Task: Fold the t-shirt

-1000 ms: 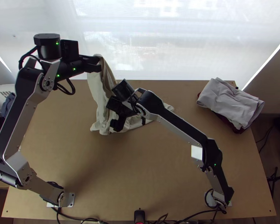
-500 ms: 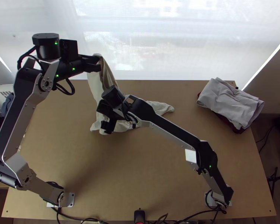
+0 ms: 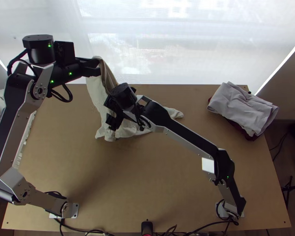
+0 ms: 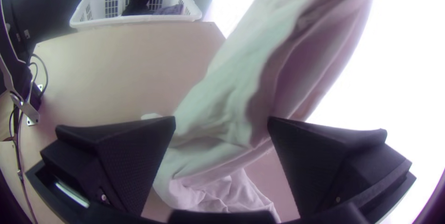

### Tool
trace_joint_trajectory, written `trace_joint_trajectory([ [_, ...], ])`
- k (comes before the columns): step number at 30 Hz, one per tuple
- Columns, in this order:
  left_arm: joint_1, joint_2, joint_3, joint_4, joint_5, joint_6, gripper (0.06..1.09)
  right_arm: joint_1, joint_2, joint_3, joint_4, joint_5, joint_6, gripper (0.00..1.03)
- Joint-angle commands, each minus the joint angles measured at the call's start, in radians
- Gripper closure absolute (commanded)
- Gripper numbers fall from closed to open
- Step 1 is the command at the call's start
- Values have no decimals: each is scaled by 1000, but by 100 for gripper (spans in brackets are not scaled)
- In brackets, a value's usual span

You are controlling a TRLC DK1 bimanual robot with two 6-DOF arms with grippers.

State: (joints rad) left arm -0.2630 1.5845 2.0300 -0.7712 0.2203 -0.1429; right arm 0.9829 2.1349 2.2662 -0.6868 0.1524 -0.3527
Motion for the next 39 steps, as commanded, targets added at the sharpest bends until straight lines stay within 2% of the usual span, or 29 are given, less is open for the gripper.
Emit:
trace_joint_trajectory([
  [1,-4,-8,-2,-7,2,0,105,-26,-38,-2,27,30,3,10],
  [3,-8,-8,-2,-7,2,0,105,-30,-40,-2,36,33,1,10],
  [7,-10,-12,-2,-7,2,0,105,-32,-38,-7,40,33,-3,25],
  [25,-2,-15,-2,-7,1,5,105,37,-26,-22,40,33,0,25],
  [32,-4,-23,3,-7,2,5,105,25,8,-22,40,33,-15,73],
  [34,-2,-27,1,-8,2,5,105,16,16,-19,41,33,-38,96],
  [35,-2,-29,1,-10,2,5,105,11,17,-16,43,33,-54,100],
  [39,15,-38,-1,-20,2,5,105,-13,14,21,43,35,-98,100],
])
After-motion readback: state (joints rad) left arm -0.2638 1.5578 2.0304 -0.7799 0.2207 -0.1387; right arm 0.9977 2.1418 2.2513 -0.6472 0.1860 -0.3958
